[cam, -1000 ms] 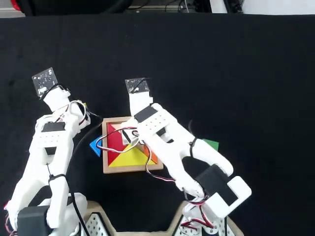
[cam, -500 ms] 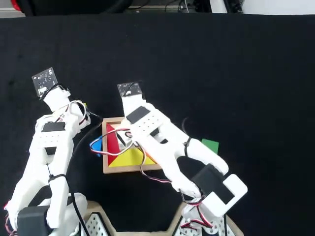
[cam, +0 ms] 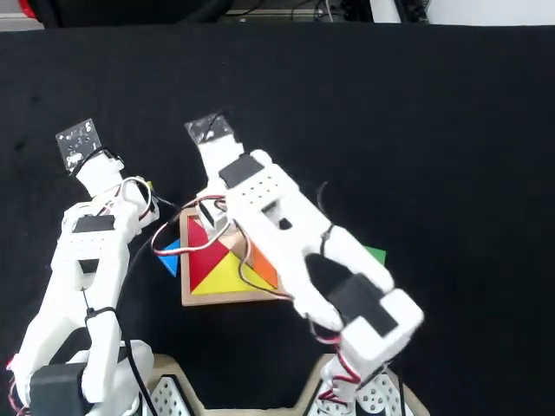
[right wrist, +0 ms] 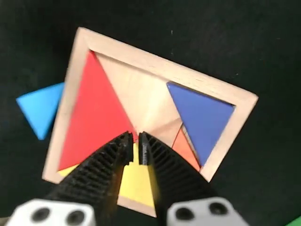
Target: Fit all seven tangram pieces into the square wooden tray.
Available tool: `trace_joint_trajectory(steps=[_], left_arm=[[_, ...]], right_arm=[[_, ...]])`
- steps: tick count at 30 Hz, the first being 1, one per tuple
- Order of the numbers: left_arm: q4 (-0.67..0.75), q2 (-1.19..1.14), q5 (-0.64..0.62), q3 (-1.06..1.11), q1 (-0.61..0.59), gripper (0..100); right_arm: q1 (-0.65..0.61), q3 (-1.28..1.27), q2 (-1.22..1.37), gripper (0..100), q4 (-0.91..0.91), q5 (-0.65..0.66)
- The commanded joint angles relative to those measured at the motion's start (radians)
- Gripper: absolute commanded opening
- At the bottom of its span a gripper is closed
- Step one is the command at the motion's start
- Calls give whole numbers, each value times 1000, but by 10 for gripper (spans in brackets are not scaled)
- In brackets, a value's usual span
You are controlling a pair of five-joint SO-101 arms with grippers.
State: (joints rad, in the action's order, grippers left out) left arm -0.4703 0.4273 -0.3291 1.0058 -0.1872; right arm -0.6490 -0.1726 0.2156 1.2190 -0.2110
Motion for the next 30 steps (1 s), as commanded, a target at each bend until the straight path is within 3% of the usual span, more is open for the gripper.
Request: trace_joint_trajectory(steps=[1,14,25,30], left_arm=[[20,8,-3,-5,12,127],[20,8,-3,-5,12,127],[20,8,-3,-5,12,127],[20,8,-3,-5,12,127]], right_arm=[[20,70,48,24,-20,20],[78,47,85,11,-5,26],[63,62,94,11,-95,26],[68,62,94,11,-12,26]])
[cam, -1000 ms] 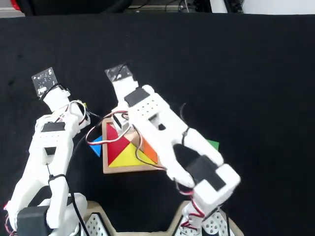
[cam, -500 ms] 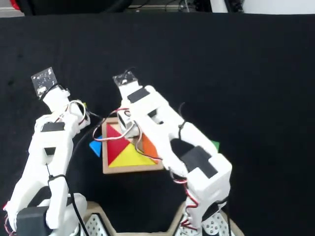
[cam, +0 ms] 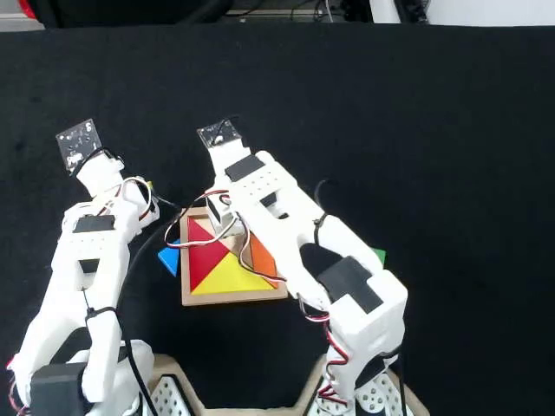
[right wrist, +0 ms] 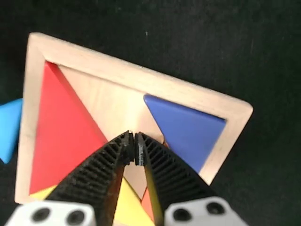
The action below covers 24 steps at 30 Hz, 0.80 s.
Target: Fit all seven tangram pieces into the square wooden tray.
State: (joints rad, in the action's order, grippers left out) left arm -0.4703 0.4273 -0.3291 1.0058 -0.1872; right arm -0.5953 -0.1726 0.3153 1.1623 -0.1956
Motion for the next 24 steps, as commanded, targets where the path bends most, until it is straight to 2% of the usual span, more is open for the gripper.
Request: trace_joint_trajectory(steps=[1,11,16,19,24], left_arm=[[20,8,-3,-5,12,127],[20,8,-3,-5,12,127],[20,8,-3,-5,12,127],[20,8,-3,-5,12,127],[20,8,-3,-5,12,127]], right_arm=[[14,62,-5,11,66,12],[35,84,-67,11,143,87],[2,54,-180,11,54,87],[-2,25,-139,11,-21,87],[18,64,33,11,-20,87]])
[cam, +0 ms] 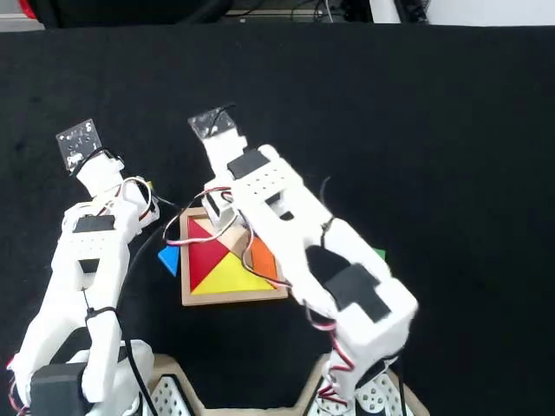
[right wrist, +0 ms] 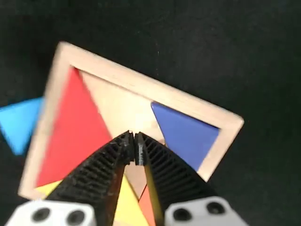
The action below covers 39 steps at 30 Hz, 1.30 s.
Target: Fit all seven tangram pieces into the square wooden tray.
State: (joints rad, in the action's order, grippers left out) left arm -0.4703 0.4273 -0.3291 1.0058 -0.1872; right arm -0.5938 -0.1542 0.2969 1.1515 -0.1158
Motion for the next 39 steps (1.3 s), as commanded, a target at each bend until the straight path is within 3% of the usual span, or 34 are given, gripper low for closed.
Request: trace_joint_trajectory(steps=[1,6,13,18,26,28,30,35,39], left_arm=[[20,8,-3,-5,12,127],[20,8,-3,-5,12,127],[20,8,-3,-5,12,127],[21,8,-3,-5,13,127],[14,11,8,-16,5,131],[9,20,61,-16,5,131],[-54,20,104,-41,13,127],[-404,8,124,-216,13,130],[-542,-8,301,-239,79,130]], right_arm=[[18,58,76,11,12,8],[15,70,87,11,97,8],[12,68,74,11,83,8],[23,99,-81,11,91,8],[249,-68,-507,11,80,9],[308,-168,-584,11,37,9],[356,-280,-639,11,-23,9],[466,-496,-668,14,-155,9],[528,-532,-642,83,-170,9]])
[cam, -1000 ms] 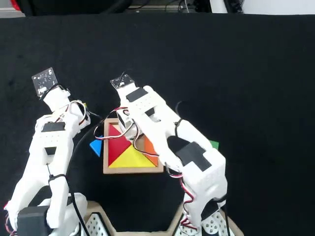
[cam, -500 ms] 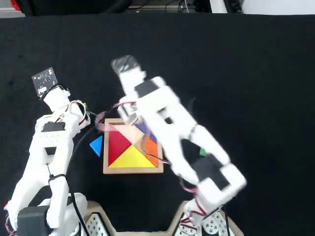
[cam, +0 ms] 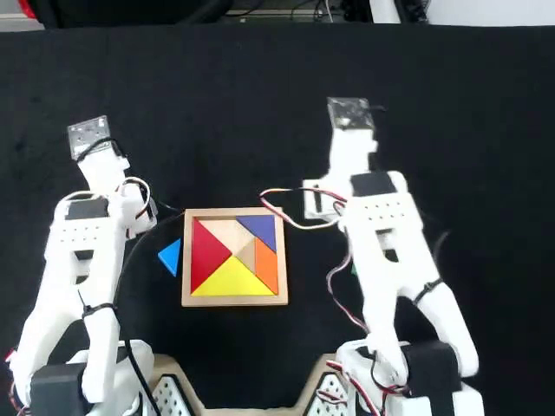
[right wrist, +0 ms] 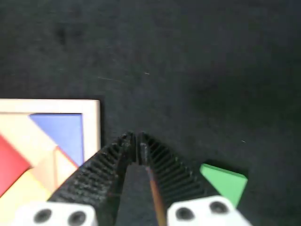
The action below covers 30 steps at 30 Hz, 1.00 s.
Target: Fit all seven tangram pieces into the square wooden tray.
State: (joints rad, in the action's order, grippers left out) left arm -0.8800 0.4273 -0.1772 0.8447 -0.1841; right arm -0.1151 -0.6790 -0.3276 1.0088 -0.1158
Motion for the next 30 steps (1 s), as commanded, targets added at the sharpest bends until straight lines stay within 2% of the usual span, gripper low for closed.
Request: trace_joint_trajectory(steps=[1,3,8,12,16,22,24,27,30], left_arm=[[-143,-21,206,-71,99,130],[-144,-57,253,-62,122,130],[-57,-137,189,-45,120,131],[26,-198,184,-36,120,131],[61,-236,176,-35,105,131],[68,-241,118,-24,102,131],[68,-241,112,-19,102,131],[68,-241,114,-18,102,131],[68,-241,112,-18,102,131]], right_arm=[[58,-8,-13,99,-29,9],[83,-8,-12,111,-29,9],[118,-12,-8,110,-31,3],[123,-12,-8,110,-31,2],[190,-2,-15,110,-15,6],[252,48,-130,110,235,15],[272,48,-174,110,287,87],[339,48,-225,110,381,267],[509,48,-268,109,446,420]])
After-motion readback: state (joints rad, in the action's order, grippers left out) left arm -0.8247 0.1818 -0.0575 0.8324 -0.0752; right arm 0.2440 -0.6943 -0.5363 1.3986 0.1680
